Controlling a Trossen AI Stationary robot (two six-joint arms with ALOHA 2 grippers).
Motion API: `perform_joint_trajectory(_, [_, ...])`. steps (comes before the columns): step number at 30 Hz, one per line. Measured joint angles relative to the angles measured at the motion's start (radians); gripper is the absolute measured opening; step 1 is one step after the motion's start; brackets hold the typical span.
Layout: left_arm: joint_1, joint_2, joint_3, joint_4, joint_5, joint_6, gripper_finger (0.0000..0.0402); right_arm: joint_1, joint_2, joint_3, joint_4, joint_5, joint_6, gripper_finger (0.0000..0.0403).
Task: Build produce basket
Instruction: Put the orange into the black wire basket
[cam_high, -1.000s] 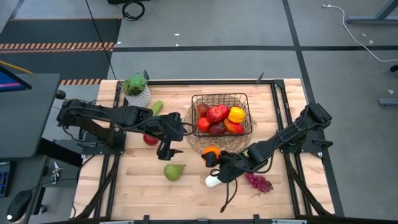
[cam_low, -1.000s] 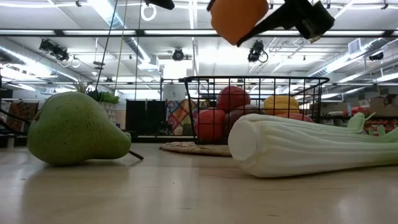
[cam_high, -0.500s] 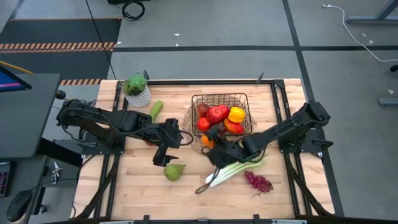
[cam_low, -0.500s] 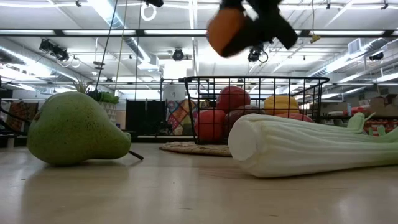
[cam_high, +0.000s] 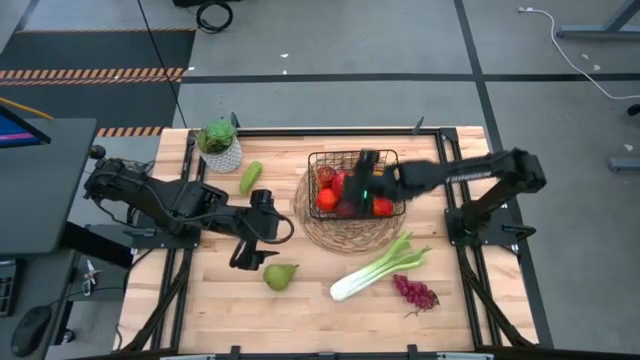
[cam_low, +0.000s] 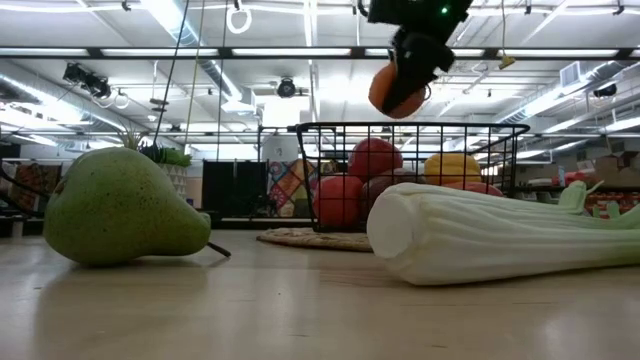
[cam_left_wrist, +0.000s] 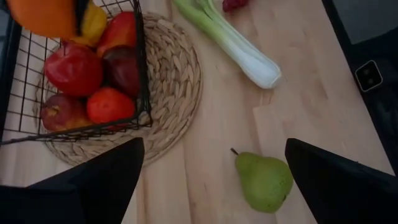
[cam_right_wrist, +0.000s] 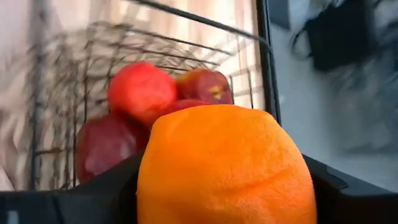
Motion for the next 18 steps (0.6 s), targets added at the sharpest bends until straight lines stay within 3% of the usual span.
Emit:
perform_joint_trajectory(6, [0.000,0.001,0.000,-0.001,-0.001,-0.026,0.0396,-0.210,-0.075,0.000,-0.050,-0.234,0.421,0.0280])
perform_joint_trajectory(9, [0.000,0.001,0.000,-0.001,-0.001,-0.029,0.0396,-0.293,-0.098,0.000,-0.092,-0.324,0.556,0.0280])
perform_joint_trajectory(13, [0.000,0.001,0.000,-0.001,-0.001,-0.052,0.0396,-0.353,-0.105,0.000,-0.124,-0.378,0.582,0.0280])
perform_joint_trajectory(18, [0.000,0.001,0.000,-0.002,-0.001,-0.058,0.0396,-0.360,-0.084,-0.006,-0.119,-0.348,0.532,0.0285])
